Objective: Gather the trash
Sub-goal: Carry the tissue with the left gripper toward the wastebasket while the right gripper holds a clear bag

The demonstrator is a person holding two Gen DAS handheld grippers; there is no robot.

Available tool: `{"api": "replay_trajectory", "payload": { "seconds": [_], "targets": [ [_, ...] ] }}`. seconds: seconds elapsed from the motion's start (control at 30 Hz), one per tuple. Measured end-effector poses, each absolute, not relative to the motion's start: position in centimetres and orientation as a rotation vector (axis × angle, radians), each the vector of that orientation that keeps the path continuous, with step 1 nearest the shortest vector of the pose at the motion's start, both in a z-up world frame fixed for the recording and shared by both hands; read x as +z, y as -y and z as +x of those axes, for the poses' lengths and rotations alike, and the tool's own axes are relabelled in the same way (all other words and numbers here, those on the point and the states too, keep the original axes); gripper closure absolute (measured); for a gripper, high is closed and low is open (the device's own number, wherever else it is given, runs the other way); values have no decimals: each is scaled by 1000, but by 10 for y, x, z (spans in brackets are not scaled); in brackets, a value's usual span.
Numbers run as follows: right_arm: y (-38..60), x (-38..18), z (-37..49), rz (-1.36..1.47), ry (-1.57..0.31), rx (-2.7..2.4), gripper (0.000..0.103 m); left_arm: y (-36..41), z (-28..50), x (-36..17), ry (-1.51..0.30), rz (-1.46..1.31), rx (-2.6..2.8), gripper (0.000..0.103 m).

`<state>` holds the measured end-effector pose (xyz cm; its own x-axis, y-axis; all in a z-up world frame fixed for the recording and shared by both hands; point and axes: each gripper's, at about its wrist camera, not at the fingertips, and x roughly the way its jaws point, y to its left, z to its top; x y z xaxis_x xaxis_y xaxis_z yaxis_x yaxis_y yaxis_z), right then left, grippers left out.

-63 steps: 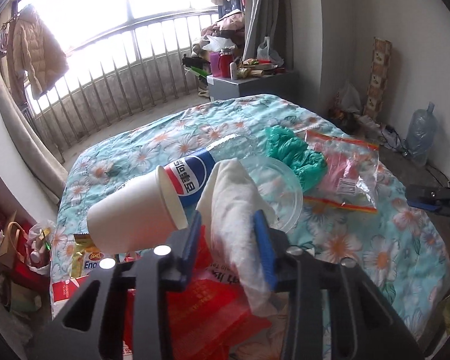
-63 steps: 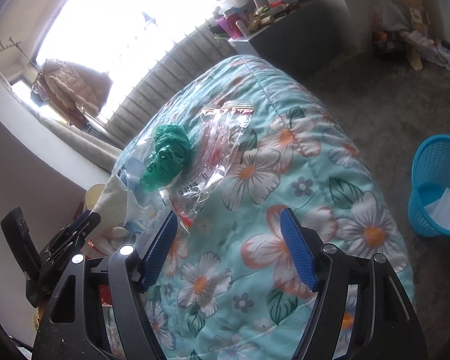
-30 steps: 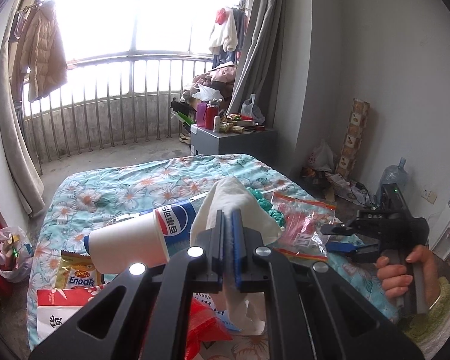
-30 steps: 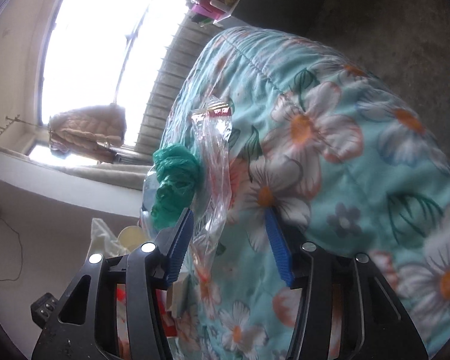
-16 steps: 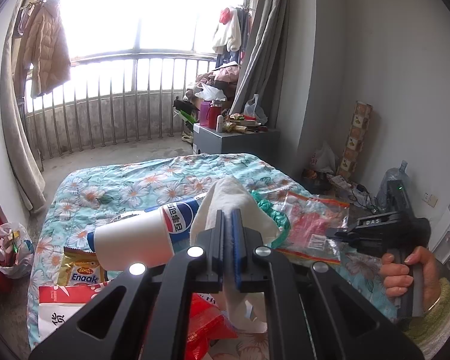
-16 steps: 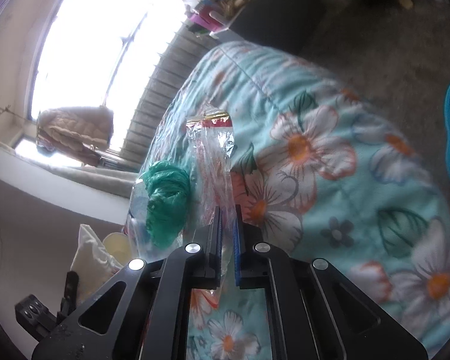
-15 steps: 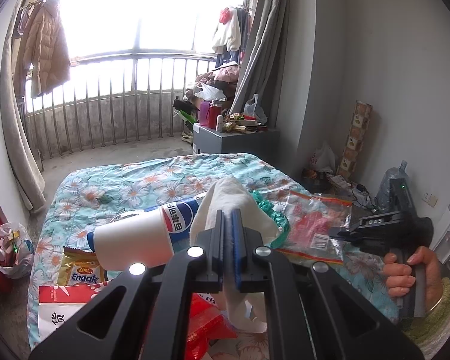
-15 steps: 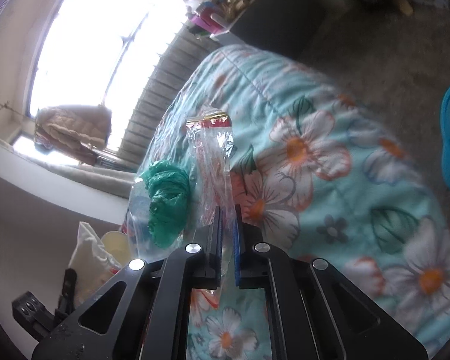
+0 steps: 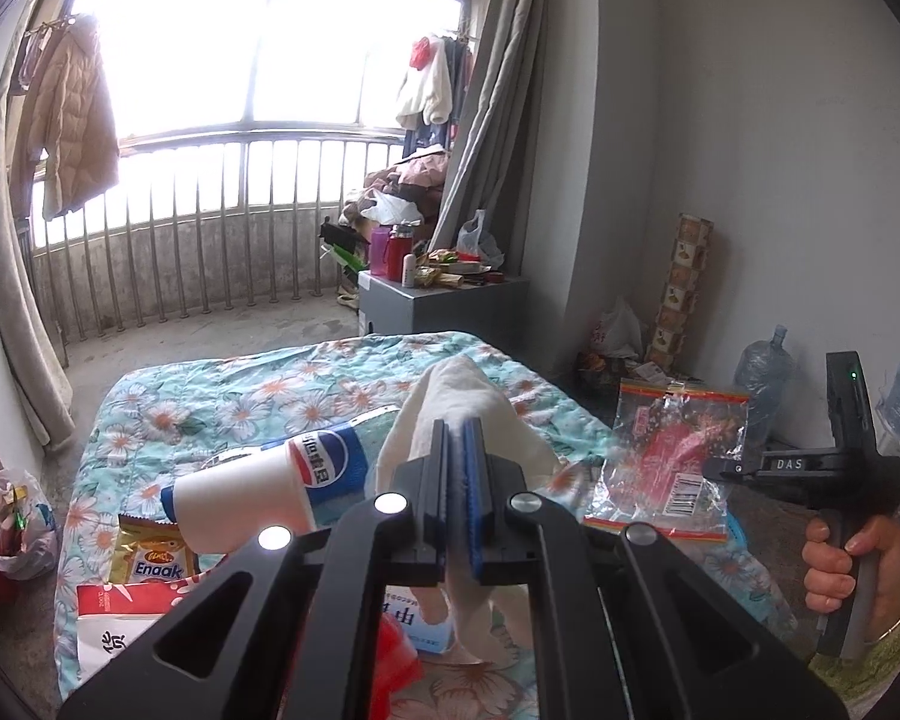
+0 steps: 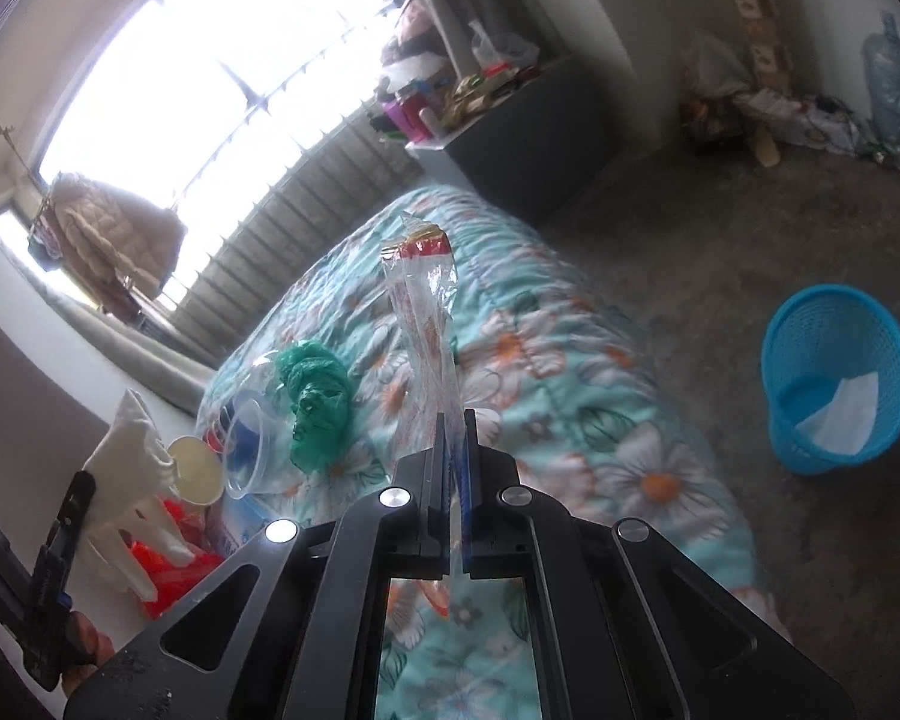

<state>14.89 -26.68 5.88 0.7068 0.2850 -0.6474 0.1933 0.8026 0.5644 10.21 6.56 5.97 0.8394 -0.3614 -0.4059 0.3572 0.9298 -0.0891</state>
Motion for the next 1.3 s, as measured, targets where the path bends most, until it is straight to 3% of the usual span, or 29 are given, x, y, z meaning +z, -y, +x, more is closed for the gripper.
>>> {"api": "replay_trajectory", "payload": {
  "seconds": [1.3],
  "targets": [
    [367,78,65,871,-535,-64,103,57,91,79,-426,121,-596,98]
  ]
}}
